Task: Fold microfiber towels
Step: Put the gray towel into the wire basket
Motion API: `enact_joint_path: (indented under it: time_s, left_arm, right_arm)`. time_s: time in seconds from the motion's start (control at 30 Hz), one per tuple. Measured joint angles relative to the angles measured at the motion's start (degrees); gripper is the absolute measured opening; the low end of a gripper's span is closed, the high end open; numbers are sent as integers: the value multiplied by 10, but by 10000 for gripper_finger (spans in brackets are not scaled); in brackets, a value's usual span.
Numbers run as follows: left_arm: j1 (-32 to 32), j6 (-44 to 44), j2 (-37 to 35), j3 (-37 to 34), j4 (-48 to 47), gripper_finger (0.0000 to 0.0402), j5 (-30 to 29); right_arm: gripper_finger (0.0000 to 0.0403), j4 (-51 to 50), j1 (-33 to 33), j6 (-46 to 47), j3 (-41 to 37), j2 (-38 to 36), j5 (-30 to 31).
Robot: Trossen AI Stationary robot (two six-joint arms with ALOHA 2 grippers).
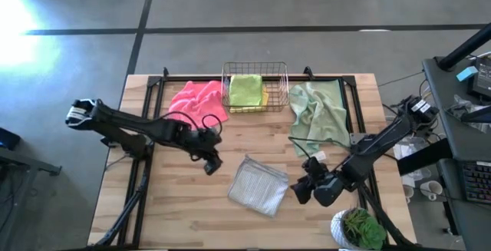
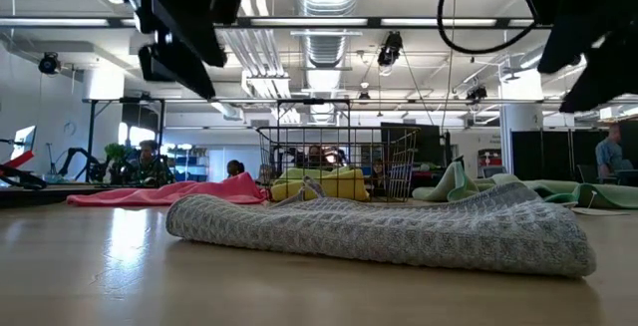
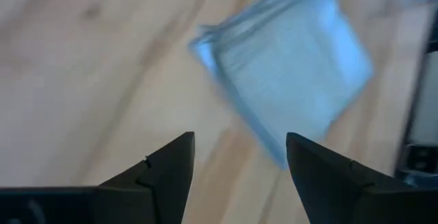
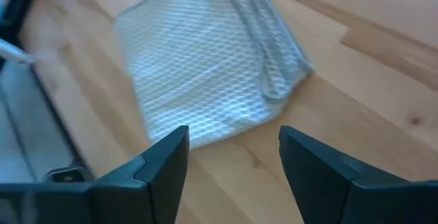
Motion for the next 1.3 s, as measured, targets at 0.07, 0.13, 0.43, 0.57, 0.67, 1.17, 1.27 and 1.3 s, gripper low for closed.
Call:
enact_joint_path:
  time_s: [0.07, 0.13, 0.43, 0.57, 0.67, 1.17, 1.27, 1.3]
  left_arm:
    - [6, 0, 8, -40, 91, 215, 31]
    - [12, -1, 17, -71, 157, 215, 54]
    - [40, -20, 84, -133, 265, 215, 68]
    - [48, -16, 128, -129, 289, 215, 95]
    - [51, -13, 161, -126, 311, 215, 106]
    - [74, -16, 241, -126, 426, 215, 161]
    - [81, -16, 242, -126, 439, 215, 157]
    - [84, -16, 242, -126, 440, 215, 154]
  right_arm:
    - [215, 0, 0, 26, 0, 17, 0]
    - [215, 0, 0, 57, 0, 34, -1]
    - [215, 67, 0, 161, -1, 100, -5]
    - [215, 77, 0, 211, -1, 121, -4]
    - [215, 83, 0, 239, -1, 136, -3]
    - [215, 107, -5, 305, -2, 203, 66]
    - [215, 105, -11, 303, -2, 203, 74]
    - [215, 104, -15, 303, -2, 203, 76]
